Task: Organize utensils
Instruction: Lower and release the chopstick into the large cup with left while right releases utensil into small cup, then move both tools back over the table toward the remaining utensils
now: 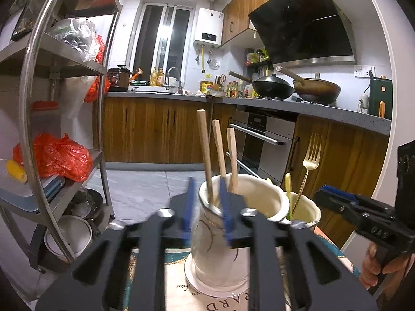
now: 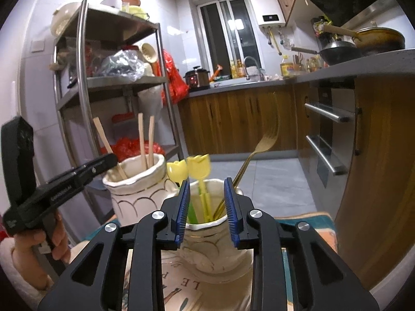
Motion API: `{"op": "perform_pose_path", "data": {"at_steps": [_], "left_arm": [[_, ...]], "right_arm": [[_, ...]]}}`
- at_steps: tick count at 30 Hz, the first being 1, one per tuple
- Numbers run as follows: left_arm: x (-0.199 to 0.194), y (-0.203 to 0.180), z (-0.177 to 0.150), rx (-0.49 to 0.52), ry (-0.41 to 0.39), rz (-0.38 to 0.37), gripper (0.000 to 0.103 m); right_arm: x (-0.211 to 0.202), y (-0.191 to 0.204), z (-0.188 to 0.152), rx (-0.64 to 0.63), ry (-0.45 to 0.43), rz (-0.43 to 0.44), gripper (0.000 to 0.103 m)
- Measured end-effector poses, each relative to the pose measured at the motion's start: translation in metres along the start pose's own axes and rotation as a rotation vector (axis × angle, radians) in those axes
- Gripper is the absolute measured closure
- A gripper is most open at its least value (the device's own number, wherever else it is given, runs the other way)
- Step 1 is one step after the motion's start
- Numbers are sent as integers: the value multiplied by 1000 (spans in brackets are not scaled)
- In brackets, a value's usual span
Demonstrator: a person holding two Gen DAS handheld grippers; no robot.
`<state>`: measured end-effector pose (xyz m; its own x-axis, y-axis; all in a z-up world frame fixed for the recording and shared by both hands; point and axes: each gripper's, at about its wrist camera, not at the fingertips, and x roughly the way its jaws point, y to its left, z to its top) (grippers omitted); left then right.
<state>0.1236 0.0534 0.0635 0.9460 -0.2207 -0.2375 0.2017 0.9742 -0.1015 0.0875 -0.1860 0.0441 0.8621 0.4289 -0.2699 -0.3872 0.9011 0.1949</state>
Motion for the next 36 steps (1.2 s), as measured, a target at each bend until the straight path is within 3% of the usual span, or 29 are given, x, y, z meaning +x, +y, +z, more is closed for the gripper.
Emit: {"op": "perform_pose_path", "data": {"at_steps": [2, 4, 6, 7, 10, 12, 14, 25, 36], "left_arm": [[-4, 1, 0, -11, -11, -1, 69], [-8, 1, 0, -21, -10, -7, 67], [-12, 1, -2, -27, -11, -9, 61], [-14, 0, -3, -23, -12, -6, 57], [-21, -4, -7, -6, -17, 12, 42], [-27, -5, -12, -7, -17, 19, 17], [-35, -5, -17, -21, -29, 30, 5], [-53, -17, -43, 1, 49, 33, 6], [-62, -41, -74, 30, 180, -33, 6]], "right_arm": [[-7, -1, 1, 6, -18, -7, 69], [-14, -3, 1, 15, -30, -16, 58], [-20, -5, 0, 28, -34, -21, 40], [-22, -7, 0, 32, -32, -22, 38], [-30, -12, -2, 48, -28, -29, 22], [-34, -15, -4, 56, -29, -44, 11], [-41, -20, -9, 61, -34, -71, 8], [-62, -37, -33, 115, 25, -155, 5], [-74, -33, -55, 95, 140, -164, 5]]}}
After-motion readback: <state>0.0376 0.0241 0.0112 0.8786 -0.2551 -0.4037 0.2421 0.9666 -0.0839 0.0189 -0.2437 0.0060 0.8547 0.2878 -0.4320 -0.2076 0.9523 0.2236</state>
